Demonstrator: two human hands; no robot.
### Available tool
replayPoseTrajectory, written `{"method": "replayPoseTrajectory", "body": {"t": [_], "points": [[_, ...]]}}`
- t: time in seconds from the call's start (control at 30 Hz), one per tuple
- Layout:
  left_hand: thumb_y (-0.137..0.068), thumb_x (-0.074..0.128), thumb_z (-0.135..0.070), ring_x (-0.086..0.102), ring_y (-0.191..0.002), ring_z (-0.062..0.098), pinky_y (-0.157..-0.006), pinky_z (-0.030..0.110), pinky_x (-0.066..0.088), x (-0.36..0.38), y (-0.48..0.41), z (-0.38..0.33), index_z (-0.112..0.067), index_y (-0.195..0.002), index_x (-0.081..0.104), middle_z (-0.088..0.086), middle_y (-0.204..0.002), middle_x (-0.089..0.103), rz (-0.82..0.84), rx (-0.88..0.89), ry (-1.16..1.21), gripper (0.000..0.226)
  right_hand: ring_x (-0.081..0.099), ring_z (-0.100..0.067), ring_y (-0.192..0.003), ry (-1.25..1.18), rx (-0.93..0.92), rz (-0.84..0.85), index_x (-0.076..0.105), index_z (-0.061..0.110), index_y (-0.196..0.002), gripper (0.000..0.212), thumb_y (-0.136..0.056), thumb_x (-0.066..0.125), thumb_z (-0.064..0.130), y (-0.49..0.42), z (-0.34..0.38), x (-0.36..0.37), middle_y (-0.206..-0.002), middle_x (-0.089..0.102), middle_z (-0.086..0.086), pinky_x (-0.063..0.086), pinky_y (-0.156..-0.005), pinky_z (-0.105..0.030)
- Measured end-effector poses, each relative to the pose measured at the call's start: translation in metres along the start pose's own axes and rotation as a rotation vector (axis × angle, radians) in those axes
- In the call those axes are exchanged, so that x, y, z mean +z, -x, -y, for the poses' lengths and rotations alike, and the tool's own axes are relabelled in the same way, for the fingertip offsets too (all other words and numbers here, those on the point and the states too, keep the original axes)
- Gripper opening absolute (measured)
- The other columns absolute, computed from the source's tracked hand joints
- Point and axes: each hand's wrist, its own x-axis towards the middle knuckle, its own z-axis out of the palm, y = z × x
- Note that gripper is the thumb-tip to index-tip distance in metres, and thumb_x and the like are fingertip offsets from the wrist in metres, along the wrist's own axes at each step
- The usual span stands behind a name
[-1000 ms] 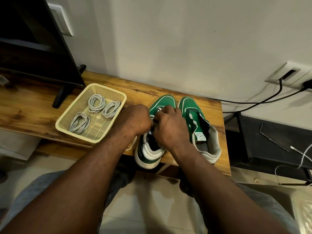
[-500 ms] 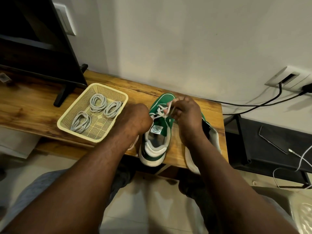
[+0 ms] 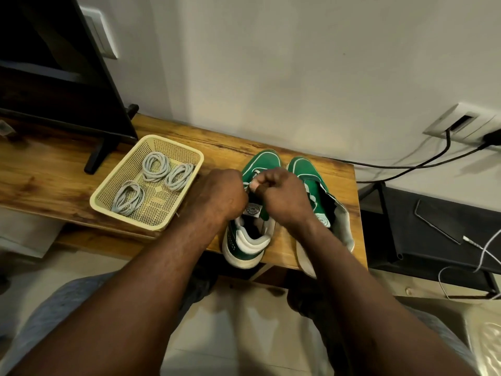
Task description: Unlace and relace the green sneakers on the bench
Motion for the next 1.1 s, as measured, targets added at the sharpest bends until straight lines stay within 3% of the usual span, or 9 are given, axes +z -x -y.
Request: {"method": "replayPoseTrajectory", "body": {"t": [0.17, 0.2, 0.33, 0.43, 0.6, 0.8, 0.97, 1.03, 1.1], "points": [[-0.093, 0.066, -0.026, 0.055, -0.081, 0.024, -0.069, 0.032, 0.045, -0.003, 0.002, -0.002, -0.019, -0.113, 0.071, -0.001, -0.079, 0.047, 0.007, 0.004, -0.020, 0.021, 0.067, -0.027, -0.099, -0.775, 0.009, -0.062, 0.067, 0.011, -0.093, 0.009, -0.100, 0.061, 0.009, 0.001, 0.011, -0.026, -0.098, 0.068, -0.008, 0.055, -0.088, -0.047], [-0.093, 0.066, -0.027, 0.055, -0.080, 0.024, -0.069, 0.032, 0.046, -0.002, 0.003, -0.002, -0.019, -0.112, 0.071, -0.002, -0.076, 0.045, 0.005, 0.002, -0.026, 0.022, 0.069, -0.027, -0.100, -0.755, -0.021, -0.074, 0.066, 0.012, -0.095, 0.012, -0.103, 0.058, 0.012, -0.001, 0.009, -0.033, -0.096, 0.070, -0.006, 0.057, -0.090, -0.048], [-0.095, 0.063, -0.027, 0.050, -0.073, 0.020, -0.070, 0.033, 0.045, 0.000, 0.002, -0.001, -0.020, -0.108, 0.070, -0.002, -0.075, 0.043, -0.002, 0.013, 0.005, 0.016, 0.071, -0.017, -0.085, -0.080, -0.056, -0.117, 0.070, 0.022, -0.096, 0.015, -0.098, 0.071, 0.037, -0.008, 0.001, -0.033, -0.087, 0.074, 0.005, 0.060, -0.084, -0.049], [-0.096, 0.063, -0.031, 0.056, -0.079, 0.020, -0.069, 0.033, 0.045, 0.001, 0.000, 0.000, -0.021, -0.110, 0.071, 0.001, -0.087, 0.061, 0.005, 0.017, 0.016, 0.019, 0.067, -0.012, -0.085, 0.197, -0.072, -0.022, 0.071, 0.027, -0.098, 0.024, -0.091, 0.071, 0.051, -0.001, -0.001, -0.011, -0.088, 0.072, 0.012, 0.058, -0.076, -0.039], [-0.093, 0.069, -0.032, 0.063, -0.093, 0.024, -0.079, 0.036, 0.054, 0.000, -0.002, 0.004, -0.023, -0.111, 0.075, 0.005, -0.108, 0.072, 0.004, 0.022, 0.052, 0.021, 0.058, -0.032, -0.115, 0.602, -0.093, 0.028, 0.076, 0.027, -0.102, 0.017, -0.095, 0.061, 0.033, 0.001, -0.003, 0.005, -0.104, 0.074, 0.002, 0.047, -0.098, -0.053], [-0.091, 0.073, -0.034, 0.064, -0.085, 0.023, -0.070, 0.033, 0.051, 0.000, -0.001, 0.001, -0.021, -0.099, 0.075, 0.003, -0.097, 0.072, 0.008, 0.002, 0.053, 0.016, 0.054, -0.030, -0.120, 0.652, -0.104, 0.033, 0.077, 0.029, -0.110, 0.020, -0.097, 0.062, 0.030, 0.005, -0.002, 0.009, -0.118, 0.071, 0.001, 0.043, -0.098, -0.052], [-0.093, 0.069, -0.028, 0.048, -0.063, 0.015, -0.054, 0.029, 0.036, 0.003, 0.003, 0.000, -0.020, -0.089, 0.064, -0.001, -0.076, 0.053, -0.042, -0.074, -0.028, 0.011, 0.065, -0.014, -0.083, 0.172, 0.071, 0.065, 0.070, 0.023, -0.079, 0.012, -0.091, 0.067, 0.023, -0.002, 0.001, -0.003, -0.082, 0.071, 0.009, 0.054, -0.076, -0.033], [-0.094, 0.066, -0.024, 0.046, -0.064, 0.015, -0.060, 0.030, 0.038, 0.002, 0.002, 0.002, -0.020, -0.091, 0.064, -0.001, -0.077, 0.051, -0.034, -0.080, -0.005, 0.006, 0.065, -0.012, -0.082, 0.091, 0.097, -0.025, 0.069, 0.021, -0.078, 0.016, -0.093, 0.071, 0.023, -0.004, 0.002, -0.019, -0.082, 0.071, 0.008, 0.052, -0.073, -0.030], [-0.092, 0.065, -0.023, 0.057, -0.076, 0.021, -0.068, 0.032, 0.045, 0.002, 0.001, 0.004, -0.017, -0.103, 0.071, 0.001, -0.090, 0.063, -0.006, -0.042, 0.041, 0.014, 0.066, -0.015, -0.084, -0.030, 0.152, -0.097, 0.070, 0.020, -0.078, 0.015, -0.093, 0.072, 0.024, -0.006, -0.001, -0.034, -0.084, 0.072, 0.005, 0.053, -0.078, -0.035]]}}
